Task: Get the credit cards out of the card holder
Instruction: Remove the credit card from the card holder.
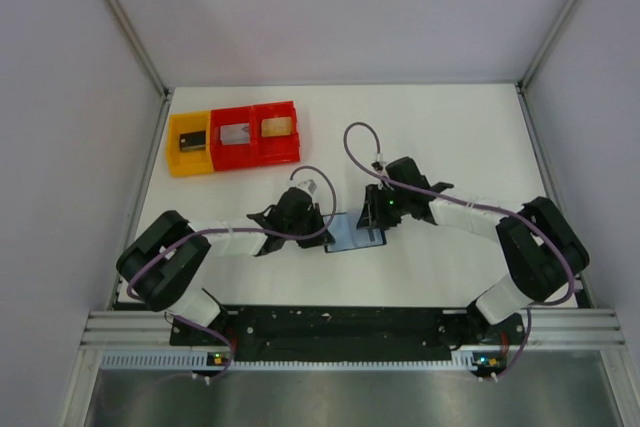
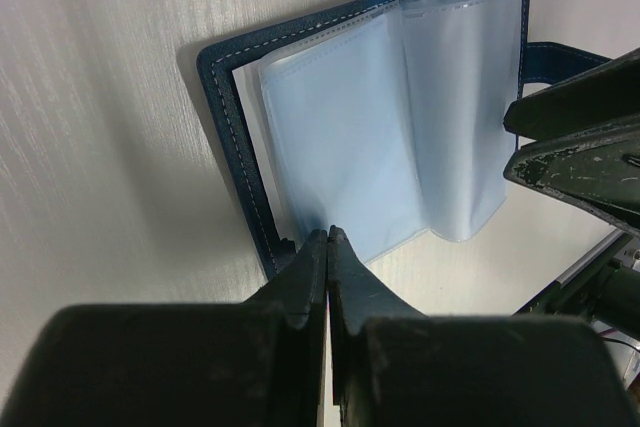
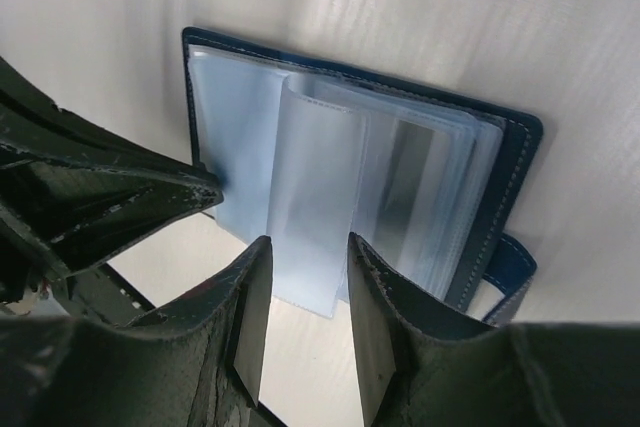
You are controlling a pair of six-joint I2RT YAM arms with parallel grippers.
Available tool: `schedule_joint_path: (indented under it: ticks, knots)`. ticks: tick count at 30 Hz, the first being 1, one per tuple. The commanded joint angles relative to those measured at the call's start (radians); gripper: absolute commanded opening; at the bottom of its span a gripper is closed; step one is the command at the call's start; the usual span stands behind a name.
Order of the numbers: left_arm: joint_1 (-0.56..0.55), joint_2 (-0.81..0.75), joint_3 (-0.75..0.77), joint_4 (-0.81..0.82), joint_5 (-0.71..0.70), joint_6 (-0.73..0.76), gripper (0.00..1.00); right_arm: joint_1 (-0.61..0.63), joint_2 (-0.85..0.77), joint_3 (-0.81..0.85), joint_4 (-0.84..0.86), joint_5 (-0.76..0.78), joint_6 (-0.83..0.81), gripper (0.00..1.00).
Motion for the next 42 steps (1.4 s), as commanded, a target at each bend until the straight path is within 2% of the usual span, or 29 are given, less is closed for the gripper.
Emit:
schedule_joint_path:
  ticks: [1,12,16,22,29,33,37,42]
  knots:
    - [-0.019,0.034,-0.022,-0.114,-0.005,0.015,0.0,0.038,0.035,0.068,0.085,-0.077,0.028,0.36]
    - [-0.019,-0.032,-0.071,-0.102,-0.061,-0.05,0.0,0.156,0.104,0.219,0.067,-0.155,0.036,0.38]
    - [-0.019,-0.07,-0.096,-0.094,-0.083,-0.073,0.0,0.154,0.061,0.227,-0.028,-0.039,-0.042,0.4]
    - [-0.019,-0.136,-0.096,-0.126,-0.109,-0.079,0.02,0.113,-0.02,0.186,-0.125,0.172,-0.063,0.43]
    - [-0.019,-0.273,-0.085,-0.238,-0.198,-0.067,0.09,0.085,0.013,0.147,-0.137,0.189,-0.06,0.44]
    - [-0.021,-0.333,-0.067,-0.263,-0.215,-0.057,0.09,0.087,0.041,0.141,-0.131,0.19,-0.055,0.43]
    - [-0.021,-0.319,0.0,-0.26,-0.183,-0.024,0.08,0.085,0.05,0.131,-0.128,0.219,-0.053,0.43]
    - [-0.024,-0.23,0.076,-0.215,-0.117,0.001,0.08,0.085,0.052,0.117,-0.131,0.232,-0.053,0.43]
